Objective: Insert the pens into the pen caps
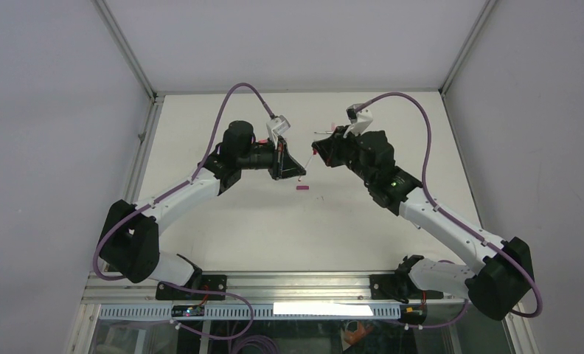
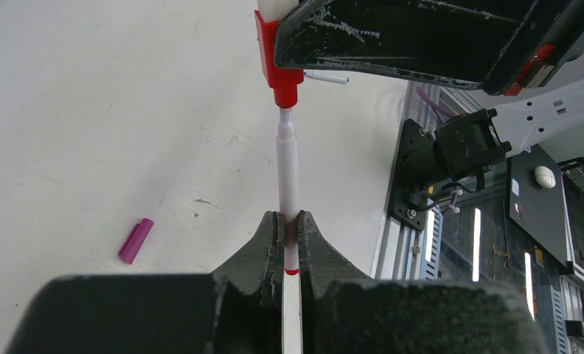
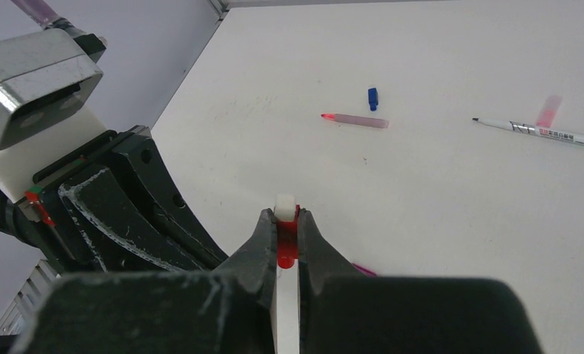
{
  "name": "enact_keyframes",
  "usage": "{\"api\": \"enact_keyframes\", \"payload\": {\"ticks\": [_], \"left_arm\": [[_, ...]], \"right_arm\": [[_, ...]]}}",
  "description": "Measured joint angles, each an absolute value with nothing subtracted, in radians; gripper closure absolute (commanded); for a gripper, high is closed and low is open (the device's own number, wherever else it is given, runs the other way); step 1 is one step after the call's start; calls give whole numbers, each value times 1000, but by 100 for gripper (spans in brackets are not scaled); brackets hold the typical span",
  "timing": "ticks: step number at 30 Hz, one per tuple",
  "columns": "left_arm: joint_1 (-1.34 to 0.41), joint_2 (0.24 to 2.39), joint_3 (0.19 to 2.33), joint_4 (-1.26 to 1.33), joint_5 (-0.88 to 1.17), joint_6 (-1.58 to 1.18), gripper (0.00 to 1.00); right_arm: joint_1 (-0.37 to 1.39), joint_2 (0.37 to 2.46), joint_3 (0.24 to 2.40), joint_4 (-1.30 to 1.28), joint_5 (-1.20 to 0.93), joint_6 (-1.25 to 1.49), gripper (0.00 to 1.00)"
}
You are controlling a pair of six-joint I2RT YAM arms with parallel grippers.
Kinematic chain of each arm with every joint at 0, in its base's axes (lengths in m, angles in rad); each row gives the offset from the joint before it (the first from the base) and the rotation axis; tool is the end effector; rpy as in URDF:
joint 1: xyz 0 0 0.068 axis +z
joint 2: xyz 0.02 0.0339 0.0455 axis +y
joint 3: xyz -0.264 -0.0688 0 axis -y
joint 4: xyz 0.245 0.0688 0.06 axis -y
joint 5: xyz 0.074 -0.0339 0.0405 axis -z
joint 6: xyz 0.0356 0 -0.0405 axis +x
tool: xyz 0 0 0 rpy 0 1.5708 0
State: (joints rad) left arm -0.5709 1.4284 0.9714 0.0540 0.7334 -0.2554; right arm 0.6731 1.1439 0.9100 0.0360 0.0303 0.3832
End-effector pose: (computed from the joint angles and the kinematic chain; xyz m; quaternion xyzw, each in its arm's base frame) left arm 0.2574 -0.1937 0.2812 0.3176 0.7381 -0.4806 0.3512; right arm 0.2121 0.1677 0.3338 -0.1022 0.7667 0.3092 0.5533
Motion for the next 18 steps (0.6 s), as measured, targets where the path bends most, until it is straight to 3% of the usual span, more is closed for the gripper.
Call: {"api": "enact_keyframes", "payload": {"ticks": [18], "left_arm": [[-571,1429,966,61,709,-256,100]], "right_arm": [[683,1144,885,80,50,411,100]]}}
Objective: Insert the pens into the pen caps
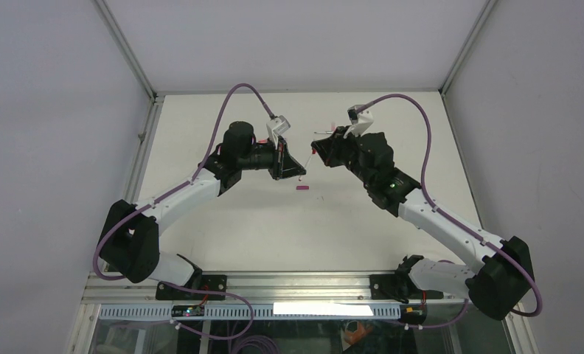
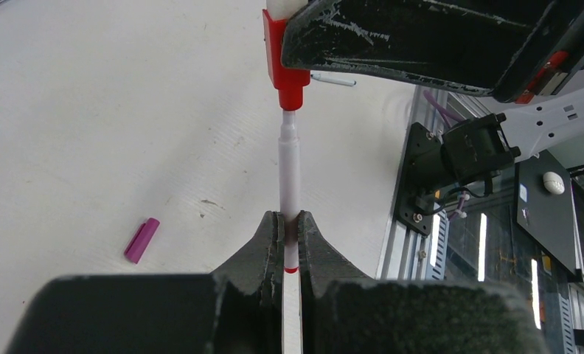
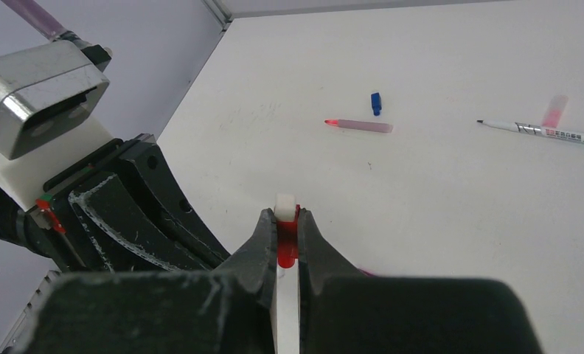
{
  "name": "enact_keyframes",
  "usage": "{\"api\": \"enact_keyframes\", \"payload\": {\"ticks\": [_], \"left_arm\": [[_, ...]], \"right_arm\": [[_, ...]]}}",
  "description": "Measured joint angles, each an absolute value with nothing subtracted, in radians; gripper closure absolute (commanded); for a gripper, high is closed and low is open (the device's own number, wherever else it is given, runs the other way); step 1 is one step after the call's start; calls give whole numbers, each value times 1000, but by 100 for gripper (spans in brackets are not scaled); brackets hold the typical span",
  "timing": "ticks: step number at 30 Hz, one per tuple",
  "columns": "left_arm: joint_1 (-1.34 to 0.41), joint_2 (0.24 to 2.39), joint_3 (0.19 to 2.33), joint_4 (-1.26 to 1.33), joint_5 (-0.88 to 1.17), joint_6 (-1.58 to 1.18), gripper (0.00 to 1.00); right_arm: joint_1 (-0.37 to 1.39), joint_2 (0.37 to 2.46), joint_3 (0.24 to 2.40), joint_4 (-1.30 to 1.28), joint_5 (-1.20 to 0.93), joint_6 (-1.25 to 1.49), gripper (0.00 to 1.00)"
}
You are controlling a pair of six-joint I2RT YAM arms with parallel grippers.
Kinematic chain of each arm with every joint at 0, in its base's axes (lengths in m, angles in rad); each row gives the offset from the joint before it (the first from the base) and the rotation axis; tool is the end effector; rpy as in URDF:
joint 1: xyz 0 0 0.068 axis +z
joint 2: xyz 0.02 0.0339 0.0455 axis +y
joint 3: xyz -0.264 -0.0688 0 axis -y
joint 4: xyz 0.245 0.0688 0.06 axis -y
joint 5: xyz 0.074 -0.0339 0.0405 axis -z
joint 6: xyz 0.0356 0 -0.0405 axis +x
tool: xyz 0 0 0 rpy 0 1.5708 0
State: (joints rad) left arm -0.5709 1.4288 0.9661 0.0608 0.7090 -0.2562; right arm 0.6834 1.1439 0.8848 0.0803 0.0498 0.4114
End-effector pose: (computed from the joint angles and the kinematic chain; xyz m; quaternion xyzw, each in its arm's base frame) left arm 0.2581 -0.1933 0.2797 0.3117 0.7425 -0.4730 0.3575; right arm 0.2110 0.1696 0.3295 -0.0882 0.7623 0.3173 0.5572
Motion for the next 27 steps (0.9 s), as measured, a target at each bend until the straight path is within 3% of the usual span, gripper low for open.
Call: {"api": "enact_keyframes", "payload": {"ticks": [27], "left_arm": [[-573,1385,930,81,654,-263,100]], "right_arm": [[721,1138,842,143,88,455,100]]}}
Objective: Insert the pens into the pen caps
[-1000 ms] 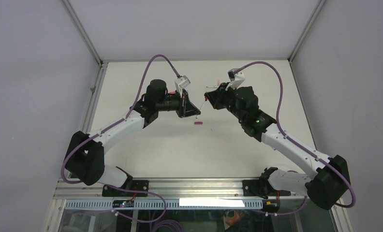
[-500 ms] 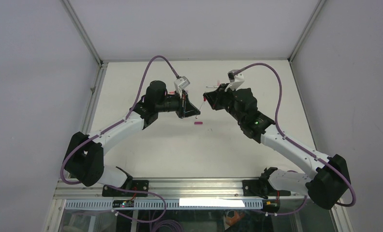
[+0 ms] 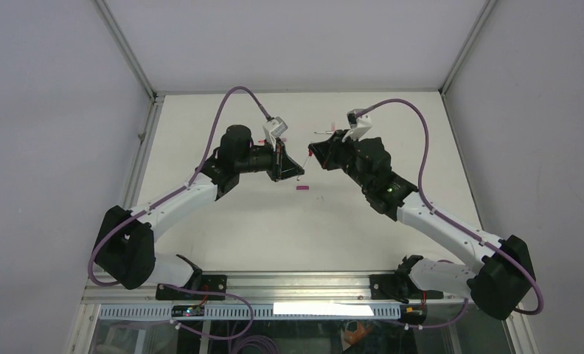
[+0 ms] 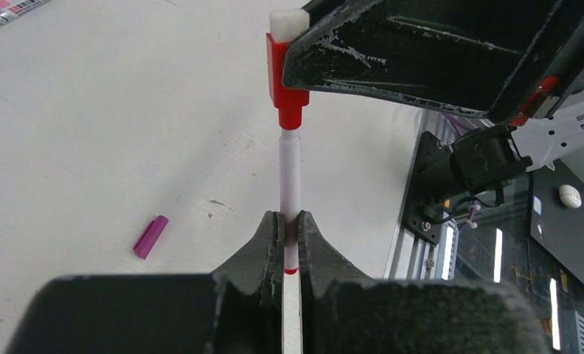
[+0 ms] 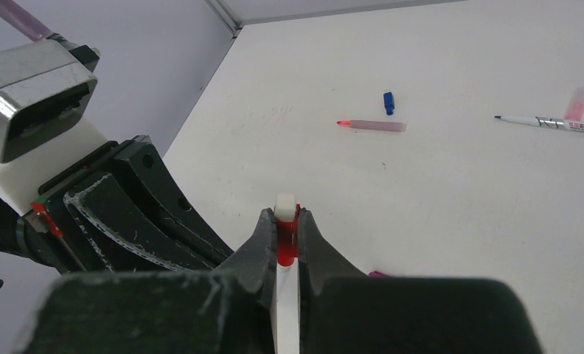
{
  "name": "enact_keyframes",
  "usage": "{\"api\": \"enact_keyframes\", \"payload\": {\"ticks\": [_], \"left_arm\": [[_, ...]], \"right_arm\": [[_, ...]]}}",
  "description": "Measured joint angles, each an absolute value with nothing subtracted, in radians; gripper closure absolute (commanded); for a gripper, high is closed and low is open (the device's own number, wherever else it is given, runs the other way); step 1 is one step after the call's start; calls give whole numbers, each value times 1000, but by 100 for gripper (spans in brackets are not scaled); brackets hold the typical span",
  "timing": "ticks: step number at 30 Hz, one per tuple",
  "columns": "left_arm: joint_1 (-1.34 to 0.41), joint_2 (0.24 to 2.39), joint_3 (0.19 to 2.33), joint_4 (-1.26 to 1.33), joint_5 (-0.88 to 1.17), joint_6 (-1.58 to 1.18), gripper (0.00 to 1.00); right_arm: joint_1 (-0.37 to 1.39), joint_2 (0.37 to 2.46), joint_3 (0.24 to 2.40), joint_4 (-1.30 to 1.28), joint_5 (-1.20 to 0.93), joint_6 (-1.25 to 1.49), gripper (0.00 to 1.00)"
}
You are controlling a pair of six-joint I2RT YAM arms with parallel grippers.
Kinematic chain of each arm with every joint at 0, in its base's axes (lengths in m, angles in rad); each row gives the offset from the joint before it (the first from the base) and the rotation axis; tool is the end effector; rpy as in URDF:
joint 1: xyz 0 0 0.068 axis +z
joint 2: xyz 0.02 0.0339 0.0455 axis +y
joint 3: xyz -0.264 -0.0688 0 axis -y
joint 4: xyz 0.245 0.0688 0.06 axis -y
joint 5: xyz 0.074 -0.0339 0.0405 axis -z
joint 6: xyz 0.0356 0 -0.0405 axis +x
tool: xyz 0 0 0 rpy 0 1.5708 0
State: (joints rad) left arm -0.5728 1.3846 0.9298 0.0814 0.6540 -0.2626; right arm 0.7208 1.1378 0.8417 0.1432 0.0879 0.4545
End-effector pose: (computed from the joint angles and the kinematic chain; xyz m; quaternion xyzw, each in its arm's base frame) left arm 0.2511 -0.1877 0.2819 0.2997 0.7449 -0.4590 0.3802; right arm 0.2044 0.1754 0.3224 -0.0723 0.7554 0.3328 0.5598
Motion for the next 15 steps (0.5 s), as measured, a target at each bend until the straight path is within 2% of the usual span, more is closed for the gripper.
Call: {"api": "enact_keyframes", "payload": {"ticks": [15], "left_arm": [[-577,1407,945,105,628,-264,100]], "right_arm": [[735,1130,797,216,158,521,100]]}}
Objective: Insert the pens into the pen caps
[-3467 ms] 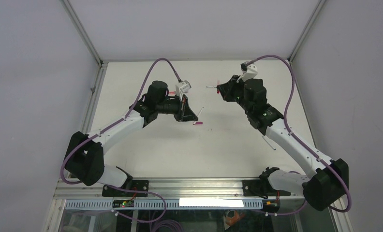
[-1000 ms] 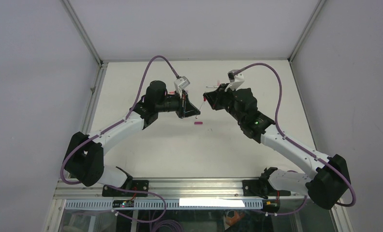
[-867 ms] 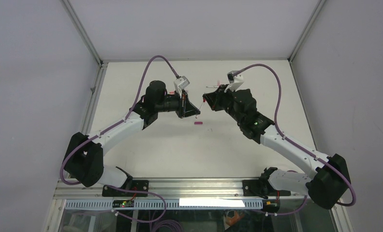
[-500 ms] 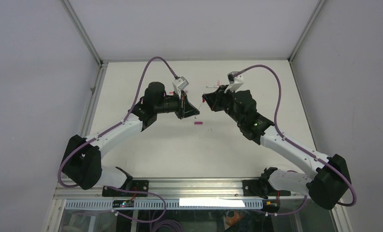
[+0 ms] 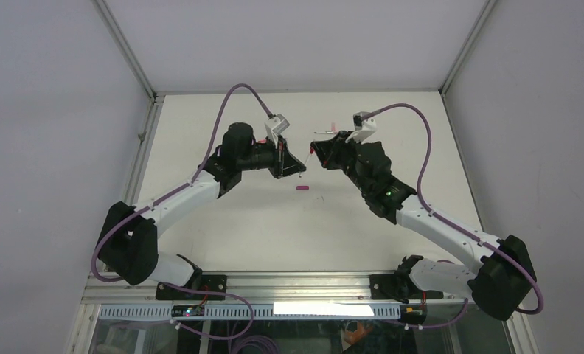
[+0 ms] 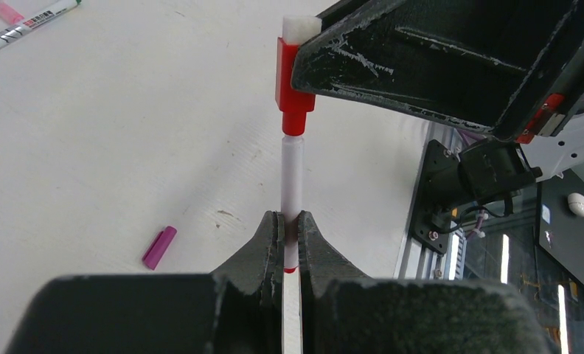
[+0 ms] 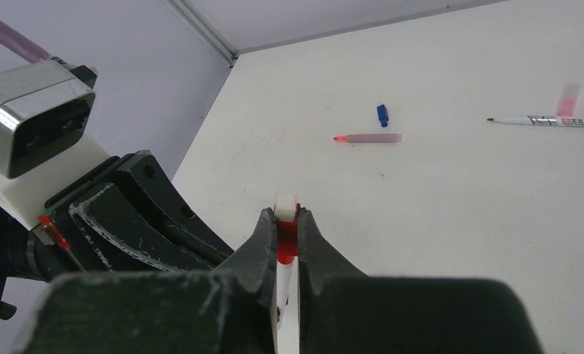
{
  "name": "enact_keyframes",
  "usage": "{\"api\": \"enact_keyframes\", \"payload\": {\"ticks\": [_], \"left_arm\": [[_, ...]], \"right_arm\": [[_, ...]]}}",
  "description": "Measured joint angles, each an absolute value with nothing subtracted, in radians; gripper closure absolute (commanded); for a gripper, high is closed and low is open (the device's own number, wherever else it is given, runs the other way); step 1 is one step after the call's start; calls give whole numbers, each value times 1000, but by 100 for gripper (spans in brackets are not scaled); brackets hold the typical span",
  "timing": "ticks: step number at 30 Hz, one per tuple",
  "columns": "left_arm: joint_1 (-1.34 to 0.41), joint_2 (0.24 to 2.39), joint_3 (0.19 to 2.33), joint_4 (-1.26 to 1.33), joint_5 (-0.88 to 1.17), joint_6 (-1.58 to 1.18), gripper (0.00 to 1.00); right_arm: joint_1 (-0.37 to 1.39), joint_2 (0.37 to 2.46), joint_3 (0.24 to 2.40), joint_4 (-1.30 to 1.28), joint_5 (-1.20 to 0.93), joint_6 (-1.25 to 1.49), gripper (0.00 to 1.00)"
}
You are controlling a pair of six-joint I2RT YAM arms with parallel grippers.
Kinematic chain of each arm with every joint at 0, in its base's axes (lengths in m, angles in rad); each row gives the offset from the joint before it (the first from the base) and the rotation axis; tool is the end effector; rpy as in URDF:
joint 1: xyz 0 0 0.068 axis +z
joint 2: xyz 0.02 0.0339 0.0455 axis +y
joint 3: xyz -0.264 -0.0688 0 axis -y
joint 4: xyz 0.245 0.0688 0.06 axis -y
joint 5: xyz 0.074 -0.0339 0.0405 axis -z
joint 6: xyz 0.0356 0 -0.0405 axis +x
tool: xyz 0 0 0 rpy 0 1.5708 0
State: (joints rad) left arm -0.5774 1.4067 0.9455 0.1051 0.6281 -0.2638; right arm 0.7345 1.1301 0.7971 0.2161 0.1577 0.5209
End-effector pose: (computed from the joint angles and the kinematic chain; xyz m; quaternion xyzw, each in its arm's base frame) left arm 0.2561 -0.1918 0.2828 0.2961 0.7439 -0.4532 0.3919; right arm 0.2019 0.1748 0.3162 -0.0274 0.7462 0.3415 0.5708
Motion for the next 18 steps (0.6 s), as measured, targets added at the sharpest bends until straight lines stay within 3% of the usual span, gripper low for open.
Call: {"api": "enact_keyframes", "payload": {"ticks": [18], "left_arm": [[-577,1459,1009,83,634,-231,100]], "right_arm": [[747,1136,768,283,246,545,100]]}}
